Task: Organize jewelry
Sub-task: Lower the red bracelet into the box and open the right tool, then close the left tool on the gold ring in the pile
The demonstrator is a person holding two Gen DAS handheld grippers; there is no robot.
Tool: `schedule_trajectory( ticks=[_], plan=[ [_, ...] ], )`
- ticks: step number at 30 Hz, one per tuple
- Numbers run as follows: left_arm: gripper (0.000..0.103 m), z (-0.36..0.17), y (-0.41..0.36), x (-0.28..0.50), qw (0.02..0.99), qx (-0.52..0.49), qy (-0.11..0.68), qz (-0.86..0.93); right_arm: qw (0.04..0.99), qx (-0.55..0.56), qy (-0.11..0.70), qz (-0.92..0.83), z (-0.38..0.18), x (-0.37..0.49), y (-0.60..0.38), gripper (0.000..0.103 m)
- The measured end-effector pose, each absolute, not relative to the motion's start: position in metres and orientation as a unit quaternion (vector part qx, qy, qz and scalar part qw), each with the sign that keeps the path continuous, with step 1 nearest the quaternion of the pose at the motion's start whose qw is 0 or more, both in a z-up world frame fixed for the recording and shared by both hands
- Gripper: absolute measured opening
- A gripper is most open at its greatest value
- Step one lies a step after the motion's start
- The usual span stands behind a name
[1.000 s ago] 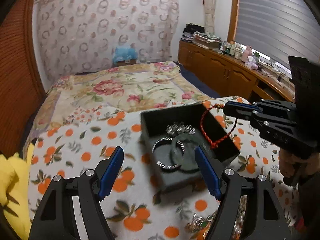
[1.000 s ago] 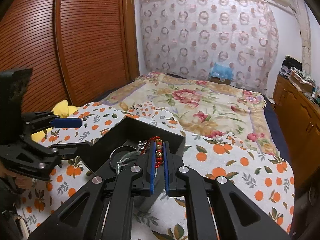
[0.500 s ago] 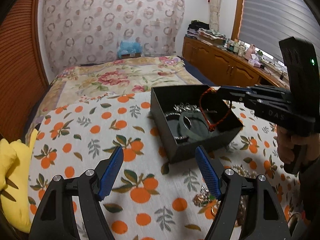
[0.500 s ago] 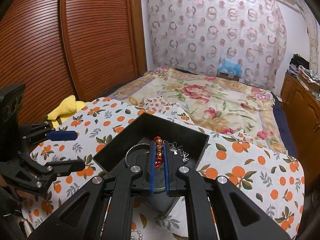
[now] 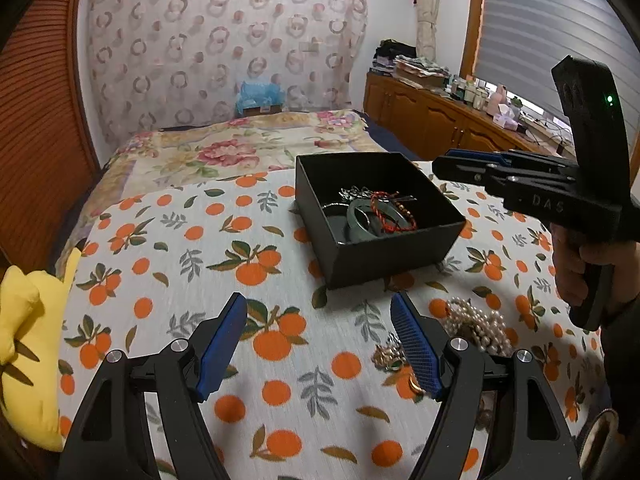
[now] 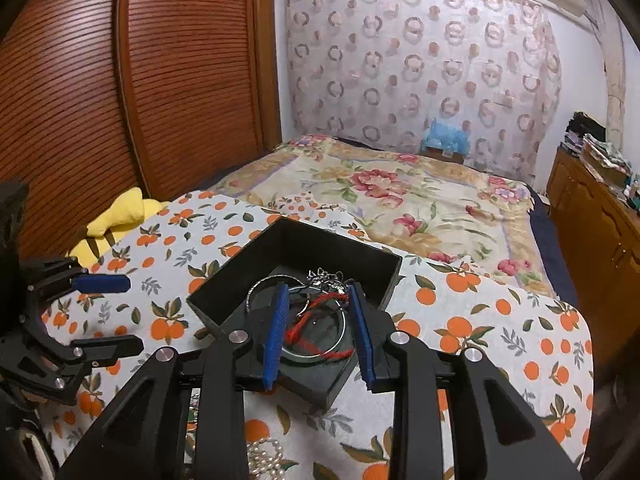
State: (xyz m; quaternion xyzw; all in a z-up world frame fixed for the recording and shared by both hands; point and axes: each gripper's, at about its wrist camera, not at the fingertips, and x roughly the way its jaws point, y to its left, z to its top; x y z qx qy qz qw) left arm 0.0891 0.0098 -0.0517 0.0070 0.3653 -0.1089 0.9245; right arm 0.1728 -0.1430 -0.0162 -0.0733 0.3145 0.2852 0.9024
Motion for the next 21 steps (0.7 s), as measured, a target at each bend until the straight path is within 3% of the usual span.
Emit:
schedule_trajectory(
  ticks=[8, 21],
  plan=[
    [0.071, -0.054, 0.003, 0.065, 0.925, 0.011, 0.361, -0.119, 0.903, -0.072, 0.317, 0.282, -0.020, 0.130, -0.157, 0.033],
    [0.071, -0.081, -0.023, 0.040, 0.907, 0.015, 0.392, -0.155, 0.893, -0.034, 0.364, 0.263, -0.075, 0.053, -0.185, 0.033]
  ],
)
